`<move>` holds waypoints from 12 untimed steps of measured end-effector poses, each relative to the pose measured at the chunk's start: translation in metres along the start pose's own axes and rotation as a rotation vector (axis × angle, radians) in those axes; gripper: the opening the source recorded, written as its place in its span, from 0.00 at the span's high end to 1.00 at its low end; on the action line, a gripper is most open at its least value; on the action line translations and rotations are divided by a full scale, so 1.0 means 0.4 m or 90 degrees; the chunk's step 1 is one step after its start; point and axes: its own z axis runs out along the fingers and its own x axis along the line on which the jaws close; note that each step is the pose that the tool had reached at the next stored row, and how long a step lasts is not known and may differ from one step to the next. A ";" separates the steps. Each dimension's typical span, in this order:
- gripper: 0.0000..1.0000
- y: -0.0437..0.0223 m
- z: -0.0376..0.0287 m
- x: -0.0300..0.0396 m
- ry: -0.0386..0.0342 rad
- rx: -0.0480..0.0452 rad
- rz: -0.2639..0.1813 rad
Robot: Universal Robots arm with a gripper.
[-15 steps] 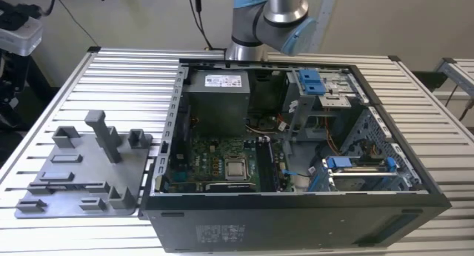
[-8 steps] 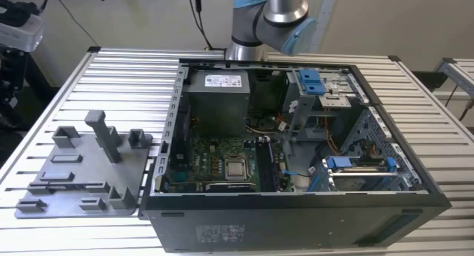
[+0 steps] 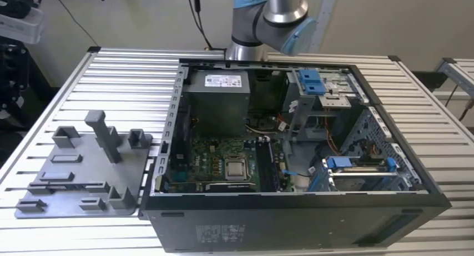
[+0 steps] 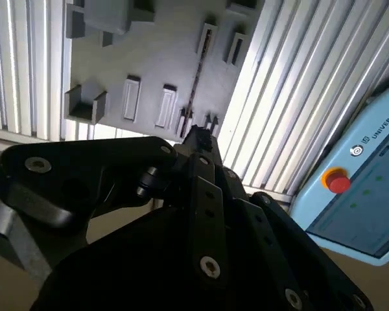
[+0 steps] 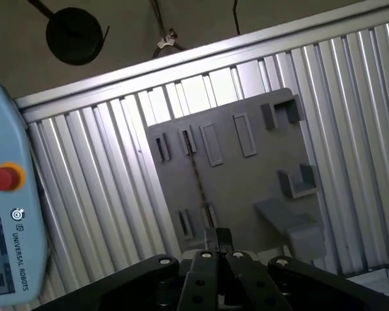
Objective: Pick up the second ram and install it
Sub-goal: 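Pick up the second ram and move it above second insertion slot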
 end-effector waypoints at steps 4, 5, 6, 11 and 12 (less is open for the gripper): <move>0.89 0.000 0.000 0.000 -0.0012 0.0004 -0.022; 0.89 0.000 0.001 0.000 -0.0015 0.0004 -0.022; 0.89 0.000 0.001 0.000 -0.0063 -0.0009 -0.023; 0.89 0.001 0.002 0.000 -0.0432 -0.0149 -0.038; 0.89 0.002 0.002 0.001 -0.0420 -0.0199 -0.040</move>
